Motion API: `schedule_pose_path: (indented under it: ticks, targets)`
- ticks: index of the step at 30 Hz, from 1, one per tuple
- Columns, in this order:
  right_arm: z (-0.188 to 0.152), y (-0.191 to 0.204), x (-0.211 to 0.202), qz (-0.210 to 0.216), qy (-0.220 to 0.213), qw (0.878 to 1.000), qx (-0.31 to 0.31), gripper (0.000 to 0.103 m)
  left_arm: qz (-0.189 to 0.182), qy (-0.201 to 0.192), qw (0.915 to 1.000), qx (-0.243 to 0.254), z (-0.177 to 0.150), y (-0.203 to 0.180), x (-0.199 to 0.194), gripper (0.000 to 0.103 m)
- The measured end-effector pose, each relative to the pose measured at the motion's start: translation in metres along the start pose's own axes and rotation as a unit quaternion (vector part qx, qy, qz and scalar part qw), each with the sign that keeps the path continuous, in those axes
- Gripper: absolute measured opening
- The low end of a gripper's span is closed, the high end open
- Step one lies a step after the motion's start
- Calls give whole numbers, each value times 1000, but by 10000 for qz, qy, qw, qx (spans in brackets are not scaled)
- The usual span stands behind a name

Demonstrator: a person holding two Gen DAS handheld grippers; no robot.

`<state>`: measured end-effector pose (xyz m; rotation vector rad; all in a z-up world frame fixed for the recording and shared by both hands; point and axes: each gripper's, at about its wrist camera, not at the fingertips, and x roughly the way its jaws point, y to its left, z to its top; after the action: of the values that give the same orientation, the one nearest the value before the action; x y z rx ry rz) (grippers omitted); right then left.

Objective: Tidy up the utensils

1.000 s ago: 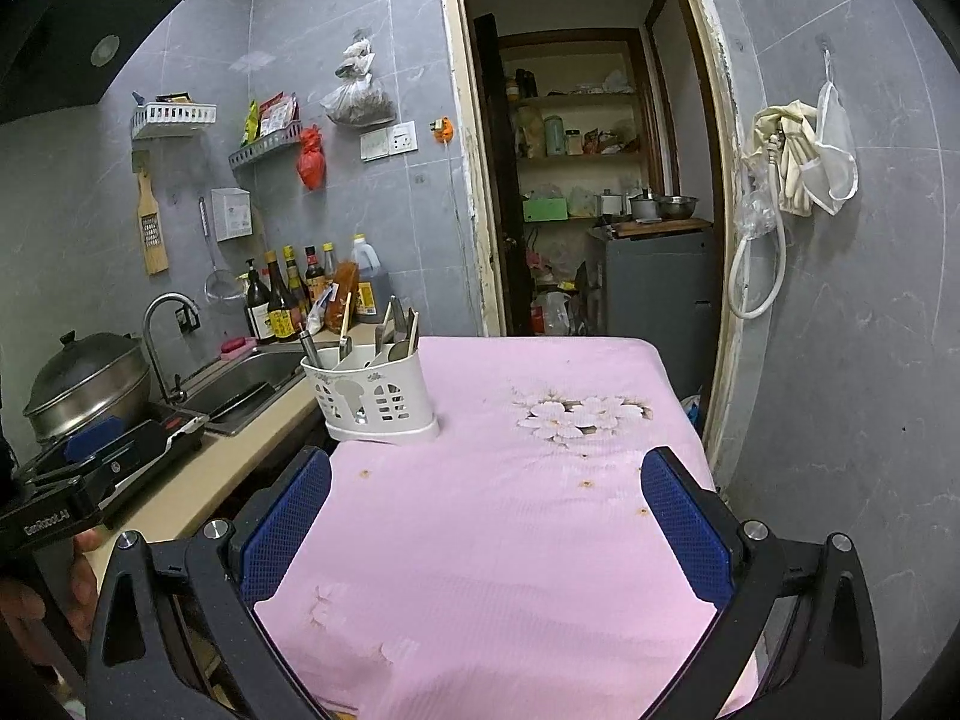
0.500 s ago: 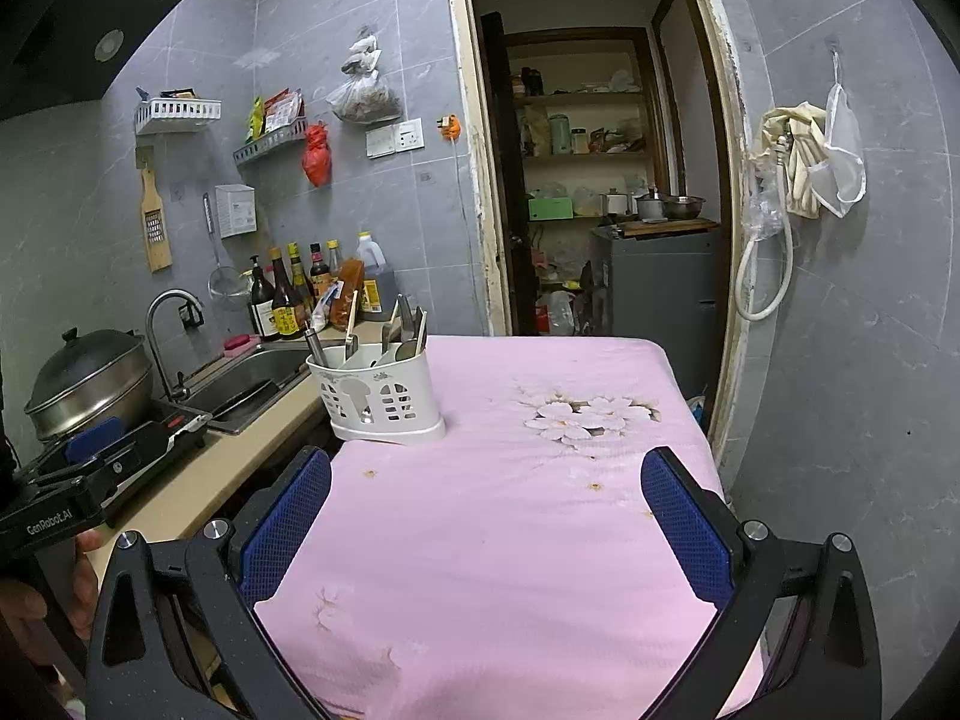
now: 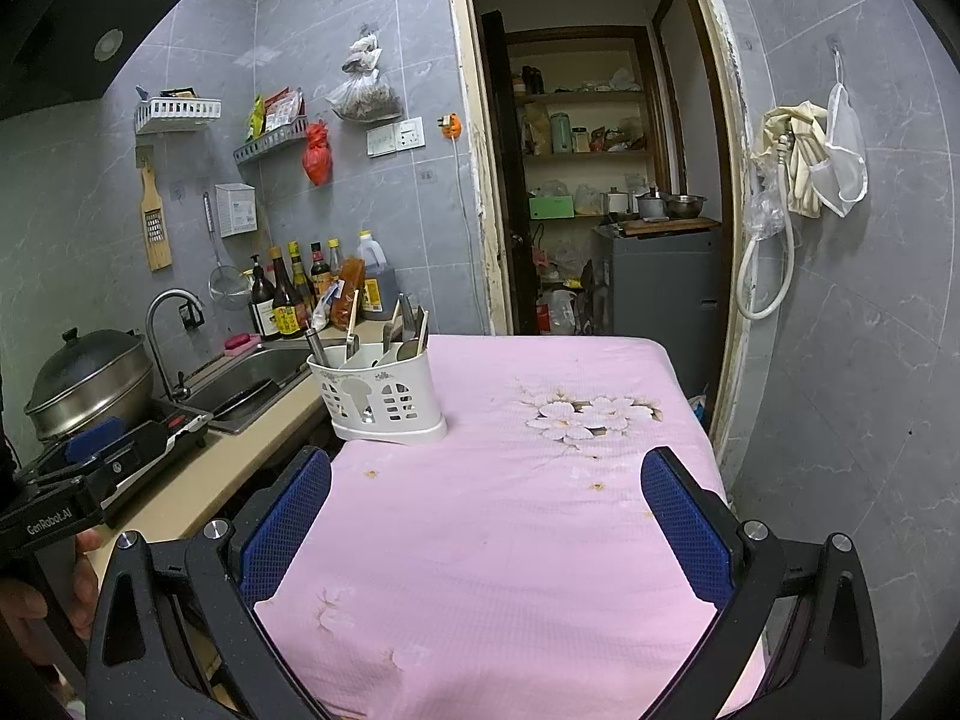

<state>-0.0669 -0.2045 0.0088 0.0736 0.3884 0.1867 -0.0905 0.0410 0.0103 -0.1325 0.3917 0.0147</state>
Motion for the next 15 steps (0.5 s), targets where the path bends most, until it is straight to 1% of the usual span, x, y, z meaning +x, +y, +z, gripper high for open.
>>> schedule_pose_path:
  ticks: [15]
  targets:
    - [-1, -1, 1, -2, 7, 10000, 24, 102, 2, -6, 10000, 2, 0, 1, 0, 103]
